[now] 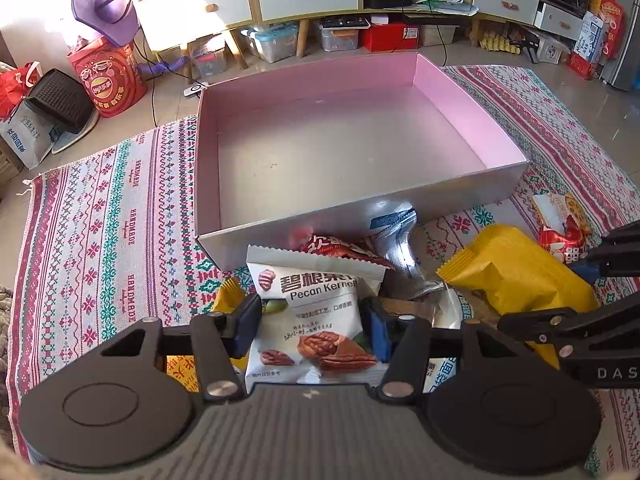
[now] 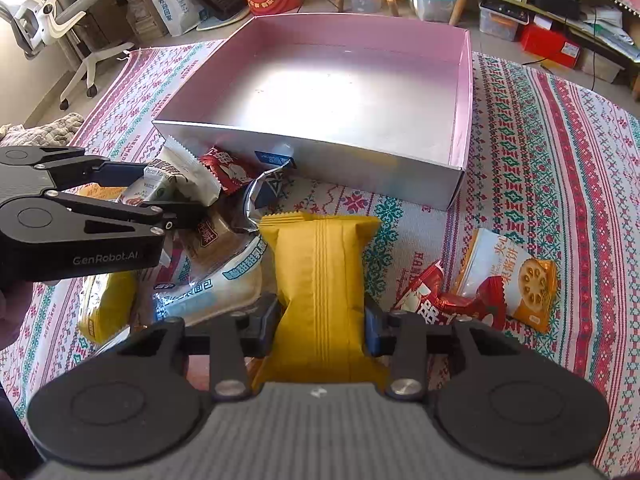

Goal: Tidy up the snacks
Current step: 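Grasp the white Pecan Kernel pouch with the left tool while the right tool grasps the yellow pillow pack, then carry both packets over the tray and open both tools to drop them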

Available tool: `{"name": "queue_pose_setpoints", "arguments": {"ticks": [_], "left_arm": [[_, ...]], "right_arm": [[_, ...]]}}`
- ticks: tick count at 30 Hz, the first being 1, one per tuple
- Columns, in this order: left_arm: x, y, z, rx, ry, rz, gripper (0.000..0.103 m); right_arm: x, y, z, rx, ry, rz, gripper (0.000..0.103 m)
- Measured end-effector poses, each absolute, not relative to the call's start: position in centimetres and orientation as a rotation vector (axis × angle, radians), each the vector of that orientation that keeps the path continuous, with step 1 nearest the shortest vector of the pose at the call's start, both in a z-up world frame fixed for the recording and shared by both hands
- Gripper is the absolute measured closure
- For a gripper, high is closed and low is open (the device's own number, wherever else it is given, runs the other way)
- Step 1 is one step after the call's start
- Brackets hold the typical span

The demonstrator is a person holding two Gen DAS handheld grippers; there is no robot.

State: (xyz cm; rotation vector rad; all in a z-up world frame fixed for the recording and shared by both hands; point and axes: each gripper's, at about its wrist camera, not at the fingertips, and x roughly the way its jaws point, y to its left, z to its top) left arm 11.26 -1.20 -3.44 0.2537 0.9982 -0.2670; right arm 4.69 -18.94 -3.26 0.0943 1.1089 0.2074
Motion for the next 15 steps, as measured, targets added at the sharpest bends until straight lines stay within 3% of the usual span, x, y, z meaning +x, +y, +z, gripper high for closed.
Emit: {"name": "queue_pose_setpoints", "arguments": {"ticks": [15], "left_arm": [[10.5,-1.2,-1.4,0.235,0.971,-0.286,0.048]], "right_arm": [[4.7,-19.7,-1.9,0.075,1.032,0.176,0.067]]}}
